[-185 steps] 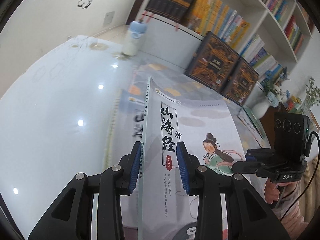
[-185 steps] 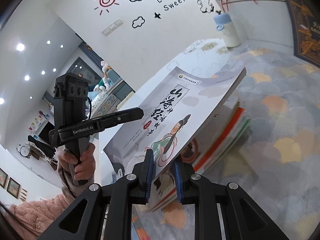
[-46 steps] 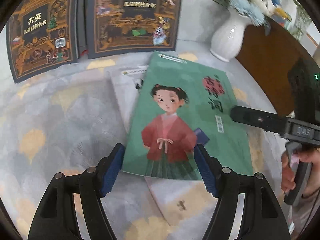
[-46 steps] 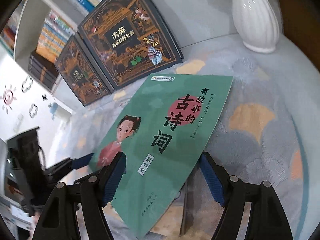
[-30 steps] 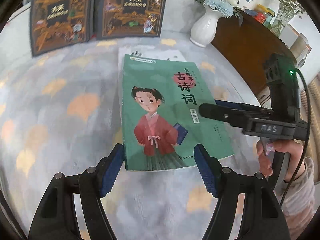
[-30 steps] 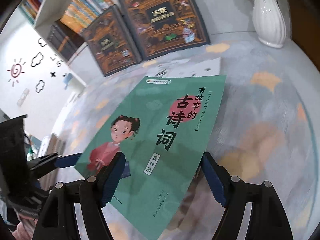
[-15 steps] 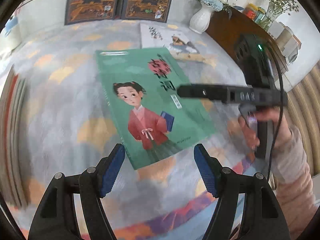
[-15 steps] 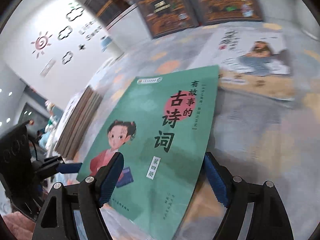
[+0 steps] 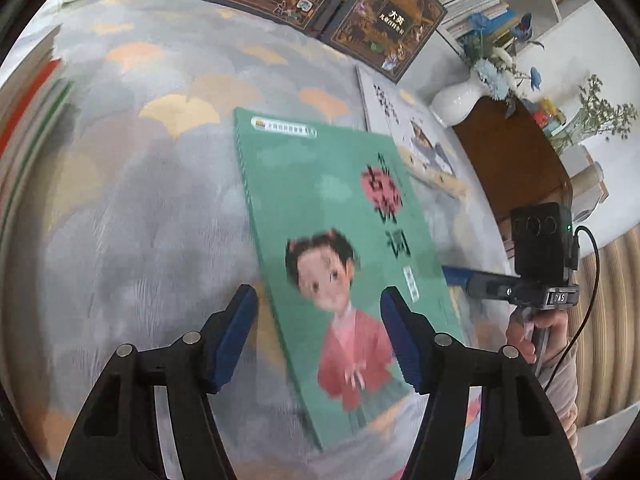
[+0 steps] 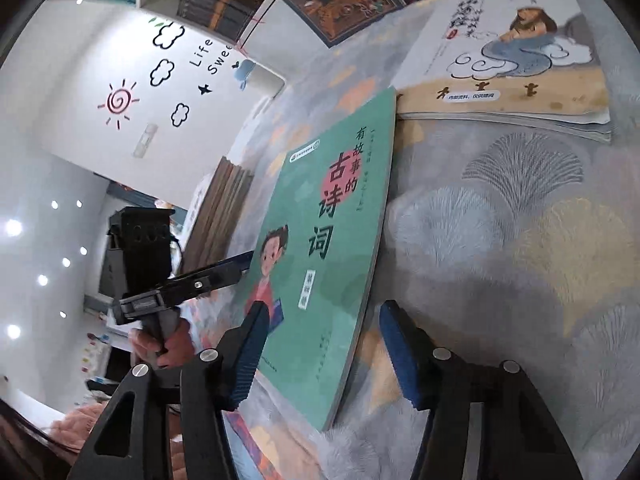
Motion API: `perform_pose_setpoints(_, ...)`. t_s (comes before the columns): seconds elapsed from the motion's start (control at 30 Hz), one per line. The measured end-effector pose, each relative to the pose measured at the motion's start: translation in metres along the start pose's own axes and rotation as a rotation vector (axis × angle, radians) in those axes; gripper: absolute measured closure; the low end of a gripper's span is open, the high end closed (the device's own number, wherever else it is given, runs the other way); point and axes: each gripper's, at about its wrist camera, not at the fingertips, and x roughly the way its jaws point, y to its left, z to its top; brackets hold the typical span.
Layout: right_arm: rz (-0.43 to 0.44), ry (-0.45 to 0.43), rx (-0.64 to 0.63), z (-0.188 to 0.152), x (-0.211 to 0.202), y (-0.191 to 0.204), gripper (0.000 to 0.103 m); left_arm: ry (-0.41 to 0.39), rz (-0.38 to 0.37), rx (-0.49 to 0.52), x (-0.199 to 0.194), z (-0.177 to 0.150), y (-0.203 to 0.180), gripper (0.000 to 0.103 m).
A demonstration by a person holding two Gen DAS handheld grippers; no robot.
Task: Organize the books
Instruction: 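Close both grippers on the green book edge and lift it upright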
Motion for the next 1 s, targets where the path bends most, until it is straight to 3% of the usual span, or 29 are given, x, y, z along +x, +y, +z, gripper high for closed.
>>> perform_pose_setpoints(0.1,0.002,0.011,-0.017,0.010,0.007,0.002,0.048,-0.014,0.006,-0.022,0.003,0.006,0.003,0.053)
perform_pose_setpoints(0.2,-0.003,0.015,-0.032,0.022,0.015,0.005,0.048,-0.036,0.022,-0.047,0.006,0.011,0.012,0.070)
perform_pose_setpoints(0.23,-0.003,0.015,-0.034,0.027,0.018,0.005,0.049,-0.040,0.029,-0.050,0.007,0.013,0.015,0.080)
perform_pose_setpoints(0.3,-0.015,0.015,-0.038,0.032,0.019,0.004,0.059,-0.060,0.053,-0.048,0.009,0.017,0.021,0.086)
perform_pose_setpoints(0.33,-0.022,0.011,-0.041,0.033,0.020,0.003,0.065,-0.064,0.044,-0.045,0.008,0.016,0.022,0.086)
perform_pose_setpoints(0.4,-0.034,-0.015,-0.037,0.033,0.019,-0.008,0.091,-0.071,0.035,-0.044,0.008,0.017,0.025,0.086)
perform_pose_setpoints(0.47,0.028,-0.060,-0.018,0.029,0.014,-0.020,0.095,-0.084,0.040,-0.023,0.009,0.017,0.024,0.085)
perform_pose_setpoints(0.53,0.048,-0.095,-0.053,0.024,0.011,-0.020,0.095,-0.098,0.069,0.014,0.011,0.016,0.018,0.084)
perform_pose_setpoints(0.63,0.003,-0.113,-0.083,0.020,0.010,-0.013,0.094,-0.119,0.112,0.056,0.011,0.014,0.012,0.084)
perform_pose_setpoints(1.0,0.007,-0.116,-0.085,0.021,0.010,-0.011,0.094,-0.126,0.106,0.068,0.010,0.013,0.013,0.084)
